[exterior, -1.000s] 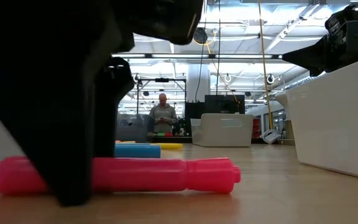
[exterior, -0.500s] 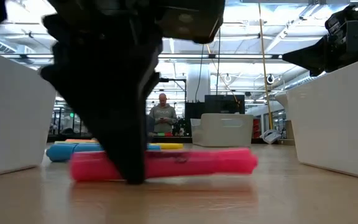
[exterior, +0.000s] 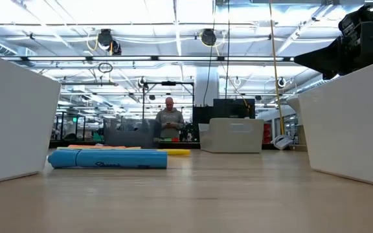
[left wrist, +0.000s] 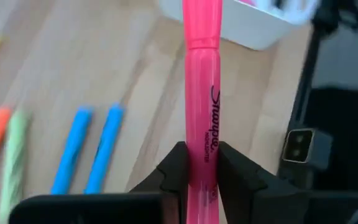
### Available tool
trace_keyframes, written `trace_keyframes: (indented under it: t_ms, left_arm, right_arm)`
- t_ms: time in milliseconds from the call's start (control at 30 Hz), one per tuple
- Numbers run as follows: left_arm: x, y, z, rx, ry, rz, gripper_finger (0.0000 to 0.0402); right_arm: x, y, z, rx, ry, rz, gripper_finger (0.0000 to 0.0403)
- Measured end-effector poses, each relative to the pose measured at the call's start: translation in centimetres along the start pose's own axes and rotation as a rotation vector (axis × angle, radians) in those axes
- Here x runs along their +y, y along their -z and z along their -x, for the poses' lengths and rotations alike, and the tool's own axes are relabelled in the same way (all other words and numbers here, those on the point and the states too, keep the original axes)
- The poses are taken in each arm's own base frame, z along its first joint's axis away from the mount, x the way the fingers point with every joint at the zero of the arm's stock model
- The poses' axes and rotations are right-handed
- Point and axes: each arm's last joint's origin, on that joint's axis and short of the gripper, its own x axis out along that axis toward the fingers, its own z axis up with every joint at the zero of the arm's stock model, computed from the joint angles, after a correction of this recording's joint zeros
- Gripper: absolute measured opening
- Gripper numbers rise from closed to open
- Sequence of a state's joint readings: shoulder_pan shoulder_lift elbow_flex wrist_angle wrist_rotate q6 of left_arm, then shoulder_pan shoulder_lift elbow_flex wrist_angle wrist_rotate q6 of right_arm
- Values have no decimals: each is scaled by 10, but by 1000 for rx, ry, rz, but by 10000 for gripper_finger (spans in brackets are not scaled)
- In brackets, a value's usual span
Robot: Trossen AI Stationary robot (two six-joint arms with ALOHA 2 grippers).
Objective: Pick & Place Markers
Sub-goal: Put the pink marker pen into the left white bin
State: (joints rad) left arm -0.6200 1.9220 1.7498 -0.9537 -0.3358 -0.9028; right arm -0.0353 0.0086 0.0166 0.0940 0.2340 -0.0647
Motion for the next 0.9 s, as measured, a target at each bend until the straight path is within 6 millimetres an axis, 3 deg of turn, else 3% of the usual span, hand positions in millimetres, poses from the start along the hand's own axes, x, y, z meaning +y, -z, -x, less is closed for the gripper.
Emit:
trace_keyframes:
  t_ms: [233, 400, 533, 700, 900]
  left_arm:
    - [7, 49, 56, 107, -159, 282, 61]
    - [2, 84, 67, 124, -255, 482, 61]
    - [-1, 108, 49, 205, -253, 604, 61]
    - [10, 134, 6, 380, -260, 672, 61]
    - [20, 128, -27, 433, -153, 649, 62]
  right_arm:
    - [0, 0, 0, 0, 0, 0, 0]
    - [0, 0, 0, 1, 0, 1, 0]
    - [0, 0, 0, 1, 0, 1, 0]
    - [0, 0, 0, 1, 0, 1, 0]
    - [0, 0, 0, 1, 0, 1, 0]
